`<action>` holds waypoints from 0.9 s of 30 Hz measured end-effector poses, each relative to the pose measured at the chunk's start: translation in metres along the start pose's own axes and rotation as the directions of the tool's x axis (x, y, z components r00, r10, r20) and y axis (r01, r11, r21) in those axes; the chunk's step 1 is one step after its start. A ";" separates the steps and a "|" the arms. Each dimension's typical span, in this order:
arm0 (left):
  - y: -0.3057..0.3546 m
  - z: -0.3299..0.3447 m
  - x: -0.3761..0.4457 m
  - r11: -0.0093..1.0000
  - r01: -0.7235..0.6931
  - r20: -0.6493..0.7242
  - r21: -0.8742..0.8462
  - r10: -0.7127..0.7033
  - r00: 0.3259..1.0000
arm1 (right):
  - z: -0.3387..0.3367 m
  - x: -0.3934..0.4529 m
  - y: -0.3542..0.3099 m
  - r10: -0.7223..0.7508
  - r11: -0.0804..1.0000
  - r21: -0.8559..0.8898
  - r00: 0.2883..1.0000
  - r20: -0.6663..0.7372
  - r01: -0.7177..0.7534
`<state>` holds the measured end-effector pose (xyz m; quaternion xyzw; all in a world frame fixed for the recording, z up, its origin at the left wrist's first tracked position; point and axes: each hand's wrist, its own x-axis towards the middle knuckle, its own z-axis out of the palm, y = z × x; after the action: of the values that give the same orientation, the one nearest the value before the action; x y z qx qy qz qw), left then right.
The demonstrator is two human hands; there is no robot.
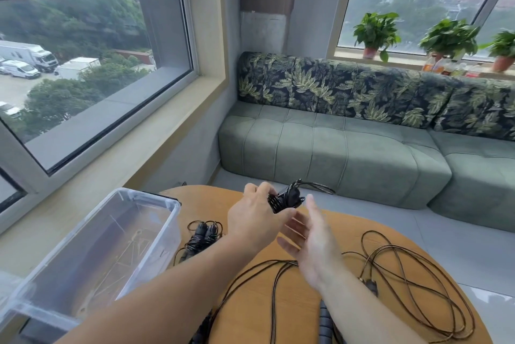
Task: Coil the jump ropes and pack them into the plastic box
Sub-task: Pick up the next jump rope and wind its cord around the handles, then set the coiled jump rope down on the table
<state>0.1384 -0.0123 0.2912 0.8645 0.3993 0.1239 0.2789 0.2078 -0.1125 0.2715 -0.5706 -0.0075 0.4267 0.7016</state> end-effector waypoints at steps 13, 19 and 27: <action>-0.045 0.047 -0.032 0.886 0.301 0.280 -0.352 -0.207 0.937 | -0.010 0.035 0.070 0.082 0.958 -0.276 0.996 0.021 -0.073; -0.090 0.052 -0.041 0.730 0.501 0.283 -0.465 -0.414 0.865 | -0.005 0.052 0.110 0.156 0.920 -0.363 0.988 -0.002 -0.146; -0.163 0.050 -0.078 0.705 0.580 0.153 -0.409 -0.573 0.805 | 0.030 0.044 0.177 0.273 0.806 -0.569 0.955 0.112 -0.164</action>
<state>0.0080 -0.0048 0.1564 0.6119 0.6087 0.1105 0.4928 0.1167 -0.0646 0.1183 -0.7031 -0.1312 0.5363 0.4482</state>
